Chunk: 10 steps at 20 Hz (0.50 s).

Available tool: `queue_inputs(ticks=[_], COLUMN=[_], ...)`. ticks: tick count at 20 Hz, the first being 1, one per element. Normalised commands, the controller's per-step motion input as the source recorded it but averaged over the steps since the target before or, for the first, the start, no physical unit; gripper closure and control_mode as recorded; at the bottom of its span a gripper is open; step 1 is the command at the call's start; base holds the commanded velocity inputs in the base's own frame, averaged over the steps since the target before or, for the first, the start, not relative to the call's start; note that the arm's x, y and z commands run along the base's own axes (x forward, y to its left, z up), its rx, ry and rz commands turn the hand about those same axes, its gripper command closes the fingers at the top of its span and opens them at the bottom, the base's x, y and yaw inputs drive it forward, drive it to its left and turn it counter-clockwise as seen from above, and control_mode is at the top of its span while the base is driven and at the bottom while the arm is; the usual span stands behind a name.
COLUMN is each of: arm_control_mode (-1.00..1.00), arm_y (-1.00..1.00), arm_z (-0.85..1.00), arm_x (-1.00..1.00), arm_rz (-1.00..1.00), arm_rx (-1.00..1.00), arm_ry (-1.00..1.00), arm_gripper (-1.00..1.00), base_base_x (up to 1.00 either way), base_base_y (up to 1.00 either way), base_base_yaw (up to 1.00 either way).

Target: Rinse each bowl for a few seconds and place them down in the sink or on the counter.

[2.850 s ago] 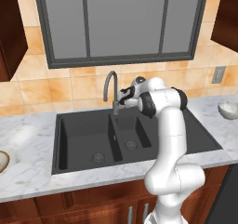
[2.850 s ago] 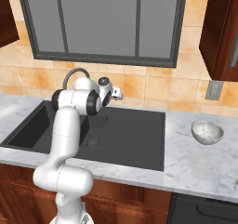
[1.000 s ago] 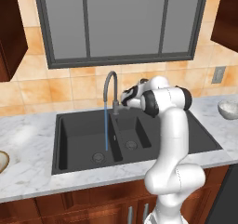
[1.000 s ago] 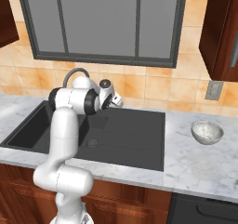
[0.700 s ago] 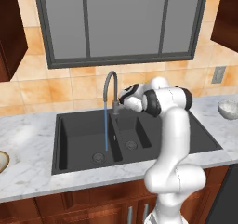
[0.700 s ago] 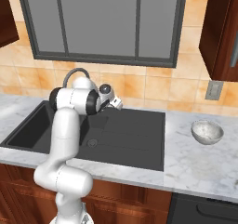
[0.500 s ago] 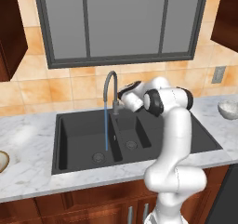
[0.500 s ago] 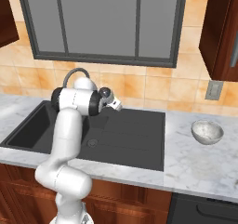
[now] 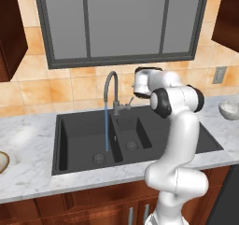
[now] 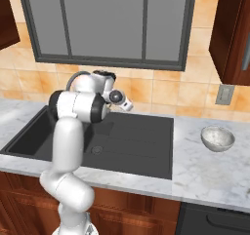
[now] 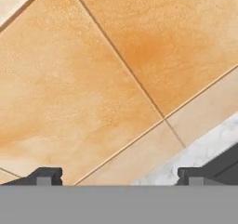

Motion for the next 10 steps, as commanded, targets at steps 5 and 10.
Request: queue_inputs(ticks=[5, 10], arm_control_mode=[-1.0, -1.0], arm_y=[-0.31, -0.2], arm_z=[0.84, 0.8], arm_x=[-0.47, -0.79], arm_rz=[0.0, 0.0], arm_rx=[0.09, 0.0], arm_ry=[-0.05, 0.0], arm_gripper=[-1.0, -1.0], base_base_x=[0.0, 0.0], base_base_y=[0.0, 0.0], base_base_yaw=[0.0, 0.0])
